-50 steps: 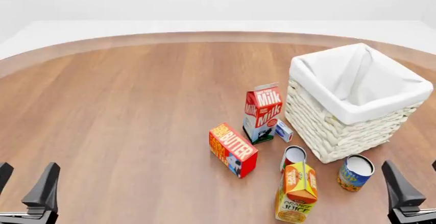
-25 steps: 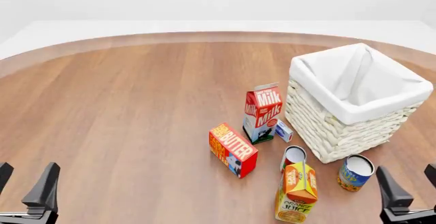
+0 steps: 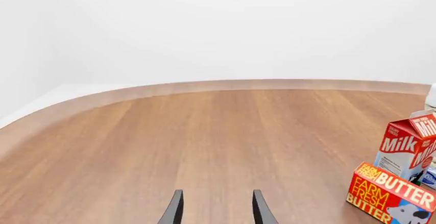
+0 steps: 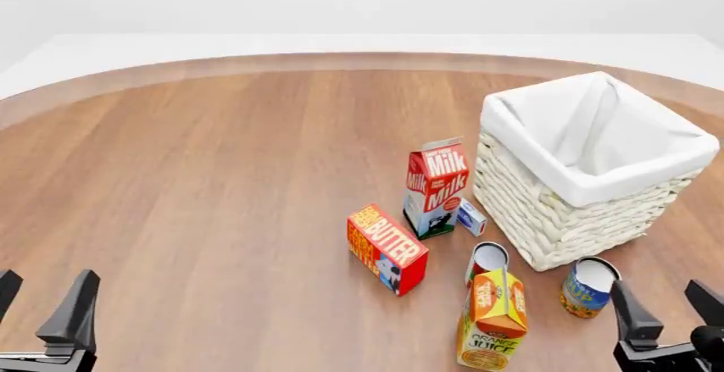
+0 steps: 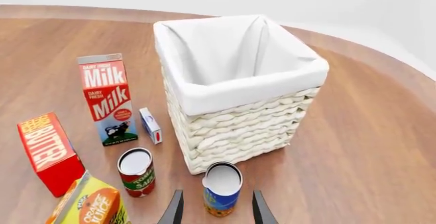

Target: Pick up the alphabet soup, and put it in the basket.

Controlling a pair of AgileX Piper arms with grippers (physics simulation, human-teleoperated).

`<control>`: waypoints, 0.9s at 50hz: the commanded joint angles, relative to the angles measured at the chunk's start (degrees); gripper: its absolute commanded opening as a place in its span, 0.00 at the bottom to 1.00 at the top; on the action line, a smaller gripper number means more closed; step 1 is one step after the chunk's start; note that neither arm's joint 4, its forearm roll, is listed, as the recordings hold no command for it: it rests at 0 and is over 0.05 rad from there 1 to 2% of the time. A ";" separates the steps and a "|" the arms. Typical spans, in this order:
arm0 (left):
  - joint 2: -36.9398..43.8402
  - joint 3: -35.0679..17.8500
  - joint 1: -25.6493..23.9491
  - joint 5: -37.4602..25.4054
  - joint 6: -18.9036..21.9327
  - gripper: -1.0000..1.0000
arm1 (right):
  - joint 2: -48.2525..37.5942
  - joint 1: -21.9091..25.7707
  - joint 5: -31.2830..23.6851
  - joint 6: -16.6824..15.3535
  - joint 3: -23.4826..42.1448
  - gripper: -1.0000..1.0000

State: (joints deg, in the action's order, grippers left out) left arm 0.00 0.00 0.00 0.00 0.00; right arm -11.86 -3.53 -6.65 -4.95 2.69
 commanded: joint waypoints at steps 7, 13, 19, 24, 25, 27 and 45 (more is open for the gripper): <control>0.00 0.00 0.00 0.00 0.00 1.00 | -8.19 -0.90 9.36 1.17 -2.66 1.00; 0.00 0.00 0.00 0.00 0.00 1.00 | -11.64 -1.03 12.24 1.35 -2.68 1.00; 0.00 0.00 0.00 0.00 0.00 1.00 | -14.11 -1.78 14.48 1.50 -2.66 1.00; 0.00 0.00 0.00 0.00 0.00 1.00 | -17.30 -1.72 17.07 1.47 -2.68 1.00; 0.00 0.00 0.00 0.00 0.00 1.00 | -17.69 -1.71 17.37 1.46 -2.68 1.00; 0.00 0.00 0.00 0.00 0.00 1.00 | -18.69 -1.78 18.14 1.48 -2.68 1.00; 0.00 0.00 0.00 0.00 0.00 1.00 | -25.01 -1.91 21.60 1.99 -2.69 1.00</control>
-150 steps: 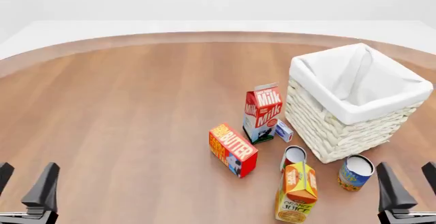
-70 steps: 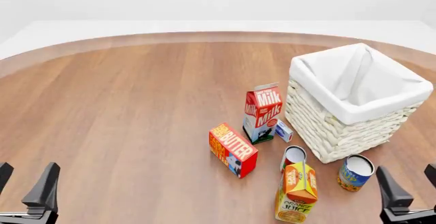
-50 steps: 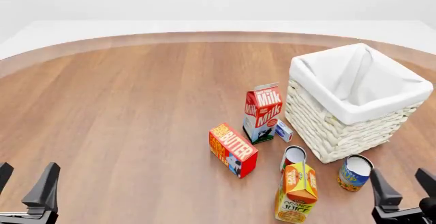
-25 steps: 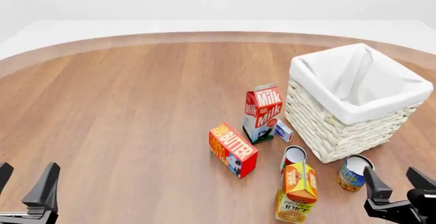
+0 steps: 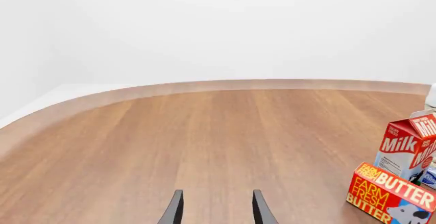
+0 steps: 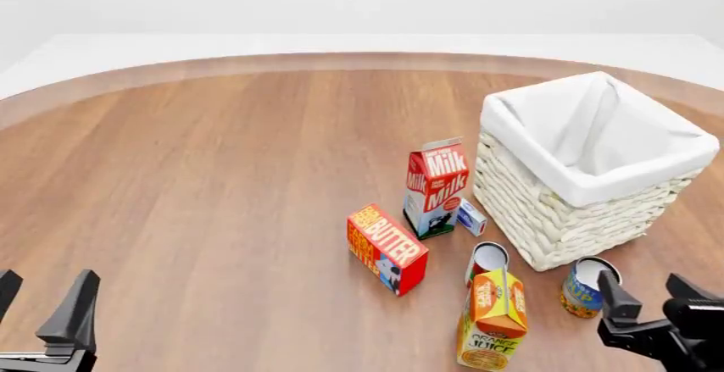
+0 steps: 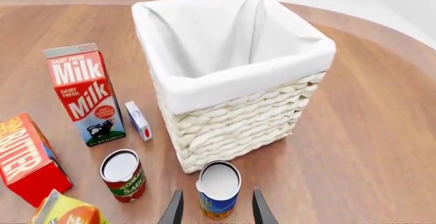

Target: Pick up the alphabet soup, and put it in the basket.

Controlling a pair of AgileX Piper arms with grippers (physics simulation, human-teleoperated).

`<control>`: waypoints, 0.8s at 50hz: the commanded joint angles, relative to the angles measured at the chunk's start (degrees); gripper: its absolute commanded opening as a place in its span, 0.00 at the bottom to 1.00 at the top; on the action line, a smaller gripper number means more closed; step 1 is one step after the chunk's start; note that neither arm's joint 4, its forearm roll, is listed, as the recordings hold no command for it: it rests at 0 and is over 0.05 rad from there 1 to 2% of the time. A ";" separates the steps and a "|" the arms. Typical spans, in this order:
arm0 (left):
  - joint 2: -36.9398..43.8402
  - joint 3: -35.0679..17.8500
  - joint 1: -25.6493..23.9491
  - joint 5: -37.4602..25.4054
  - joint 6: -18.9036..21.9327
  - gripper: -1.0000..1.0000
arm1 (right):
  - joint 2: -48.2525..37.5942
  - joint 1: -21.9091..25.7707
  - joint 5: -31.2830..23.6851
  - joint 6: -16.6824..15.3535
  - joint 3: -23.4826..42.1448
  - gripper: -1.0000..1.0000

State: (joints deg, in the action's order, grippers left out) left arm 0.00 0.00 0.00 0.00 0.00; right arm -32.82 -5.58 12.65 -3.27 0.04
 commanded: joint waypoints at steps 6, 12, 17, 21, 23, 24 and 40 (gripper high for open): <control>0.00 0.00 0.00 0.00 0.00 1.00 | -6.85 0.17 4.50 0.32 -0.04 1.00; 0.00 0.00 0.00 0.00 0.00 1.00 | -9.64 0.23 6.48 1.04 -0.04 1.00; 0.00 0.00 0.00 0.00 0.00 1.00 | -11.03 0.06 7.31 0.97 -0.04 1.00; 0.00 0.00 0.00 0.00 0.00 1.00 | -13.34 0.17 9.22 0.96 -0.04 1.00; 0.00 0.00 0.00 0.00 0.00 1.00 | -15.71 0.25 11.18 0.99 -0.04 1.00; 0.00 0.00 0.00 0.00 0.00 1.00 | -15.99 0.25 11.46 0.99 -0.04 1.00; 0.00 0.00 0.00 0.00 0.00 1.00 | -19.91 -0.34 14.51 0.52 -0.04 1.00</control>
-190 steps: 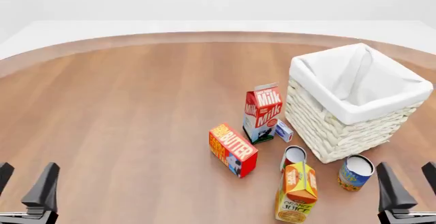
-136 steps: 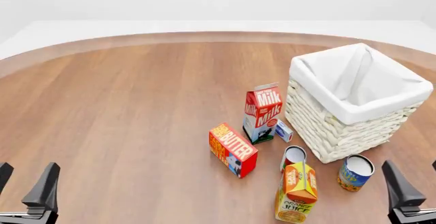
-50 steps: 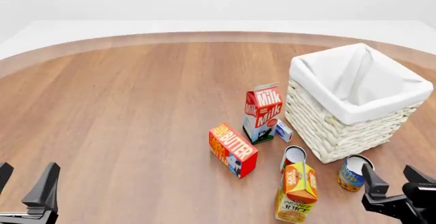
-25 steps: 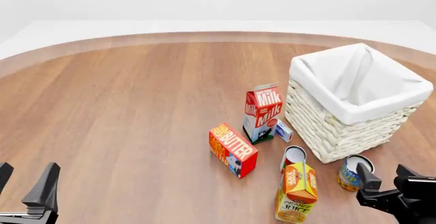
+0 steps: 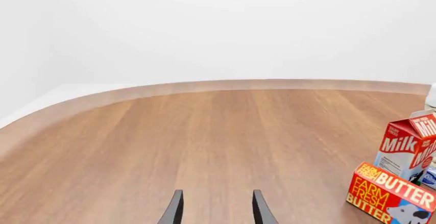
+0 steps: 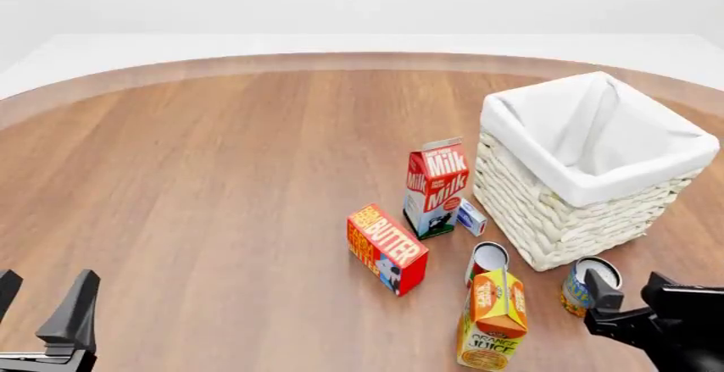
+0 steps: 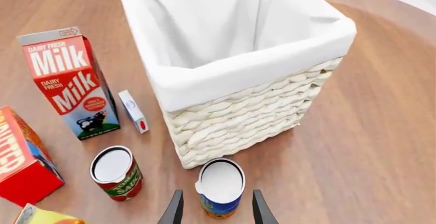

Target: Pick up the alphabet soup, and put it in the basket.

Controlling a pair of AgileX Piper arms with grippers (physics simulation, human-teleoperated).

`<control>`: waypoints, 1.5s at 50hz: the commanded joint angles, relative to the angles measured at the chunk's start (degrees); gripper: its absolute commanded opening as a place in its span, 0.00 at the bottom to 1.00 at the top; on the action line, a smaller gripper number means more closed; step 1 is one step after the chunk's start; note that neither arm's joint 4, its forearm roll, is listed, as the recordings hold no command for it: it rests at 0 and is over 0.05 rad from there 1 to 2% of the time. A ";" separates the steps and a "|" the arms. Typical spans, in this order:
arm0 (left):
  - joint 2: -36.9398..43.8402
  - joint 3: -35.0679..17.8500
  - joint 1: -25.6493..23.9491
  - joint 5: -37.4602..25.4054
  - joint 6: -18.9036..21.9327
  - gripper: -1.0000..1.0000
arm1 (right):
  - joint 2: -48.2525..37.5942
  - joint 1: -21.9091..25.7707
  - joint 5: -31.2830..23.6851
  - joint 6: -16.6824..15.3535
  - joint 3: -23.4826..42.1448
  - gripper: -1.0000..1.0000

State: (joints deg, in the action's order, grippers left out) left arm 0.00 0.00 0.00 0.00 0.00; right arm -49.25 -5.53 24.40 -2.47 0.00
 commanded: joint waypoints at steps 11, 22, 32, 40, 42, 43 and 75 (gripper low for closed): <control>0.00 0.00 0.00 0.00 0.00 1.00 | -8.37 -0.47 6.86 -0.75 0.00 1.00; 0.00 0.00 0.00 0.00 0.00 1.00 | -15.63 0.06 12.88 -0.49 0.00 1.00; 0.00 0.00 0.00 0.00 0.00 1.00 | -26.11 0.01 22.00 -1.08 0.00 1.00; 0.00 0.00 0.00 0.00 0.00 1.00 | -29.61 -0.31 24.81 -1.57 0.00 1.00; 0.00 0.00 0.00 0.00 0.00 1.00 | -30.16 -0.33 25.32 -1.65 0.00 1.00; 0.00 0.00 0.00 0.00 0.00 1.00 | -30.84 -0.54 25.87 -2.09 0.00 1.00; 0.00 0.00 0.00 0.00 0.00 1.00 | -55.14 0.20 45.47 -2.56 0.00 1.00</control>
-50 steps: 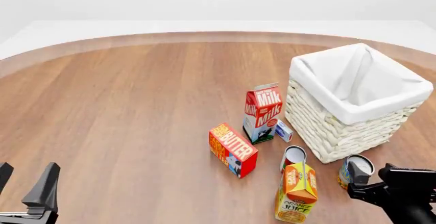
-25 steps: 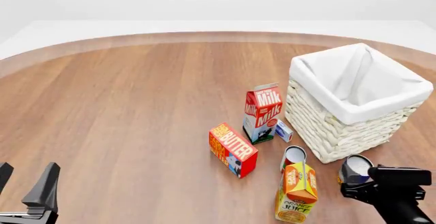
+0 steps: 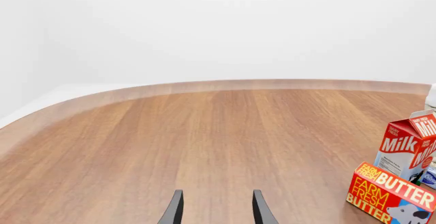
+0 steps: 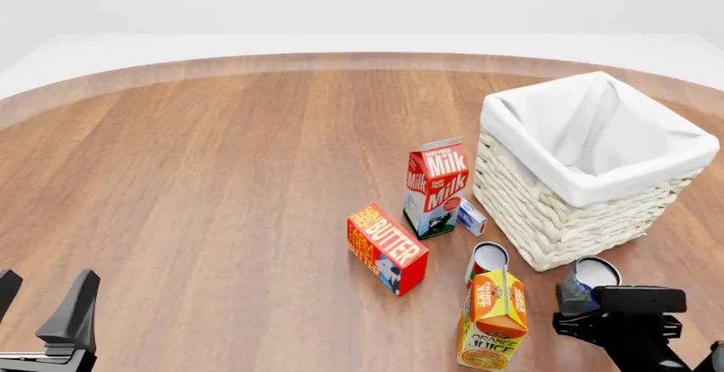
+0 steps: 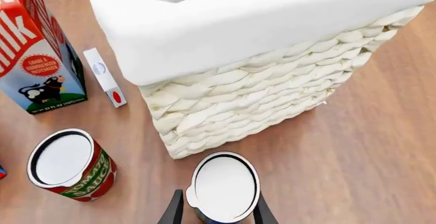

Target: Pick up the alphabet soup, and put it in the basket.

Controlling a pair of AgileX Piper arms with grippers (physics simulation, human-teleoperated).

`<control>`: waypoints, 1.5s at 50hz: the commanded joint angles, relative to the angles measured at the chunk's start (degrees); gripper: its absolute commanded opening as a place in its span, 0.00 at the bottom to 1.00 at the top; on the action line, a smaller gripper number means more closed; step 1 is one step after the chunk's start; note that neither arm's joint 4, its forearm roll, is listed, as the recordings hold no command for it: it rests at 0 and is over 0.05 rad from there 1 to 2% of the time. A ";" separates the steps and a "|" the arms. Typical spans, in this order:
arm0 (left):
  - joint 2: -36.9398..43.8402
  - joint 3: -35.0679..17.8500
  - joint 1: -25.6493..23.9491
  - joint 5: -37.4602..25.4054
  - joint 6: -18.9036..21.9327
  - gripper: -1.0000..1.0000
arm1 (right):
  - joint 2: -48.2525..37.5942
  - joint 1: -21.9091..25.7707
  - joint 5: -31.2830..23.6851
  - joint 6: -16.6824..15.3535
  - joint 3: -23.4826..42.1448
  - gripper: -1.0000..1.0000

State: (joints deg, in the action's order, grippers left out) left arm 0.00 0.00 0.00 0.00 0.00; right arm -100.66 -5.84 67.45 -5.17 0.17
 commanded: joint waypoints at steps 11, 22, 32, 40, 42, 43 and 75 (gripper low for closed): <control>0.00 0.00 0.00 0.00 0.00 1.00 | -3.99 0.87 2.43 0.18 -0.16 0.00; 0.00 0.00 0.00 0.00 0.00 1.00 | -2.71 1.06 2.40 -0.27 -0.16 0.00; 0.00 0.00 0.00 0.00 0.00 1.00 | 3.18 0.83 -2.05 -0.52 -0.16 0.00; 0.00 0.00 0.00 0.00 0.00 1.00 | 16.02 0.79 -13.89 -0.67 -0.16 0.00; 0.00 0.00 0.00 0.00 0.00 1.00 | 18.79 0.80 -16.44 -0.71 -0.16 0.00; 0.00 0.00 0.00 0.00 0.00 1.00 | 19.95 0.80 -17.52 -0.71 -0.16 0.00; 0.00 0.00 0.00 0.00 0.00 1.00 | 54.39 0.04 -48.74 -1.34 -0.16 0.00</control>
State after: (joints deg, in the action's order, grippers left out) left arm 0.00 0.00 0.00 0.00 0.00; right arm -55.17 -5.58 26.28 -7.31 0.00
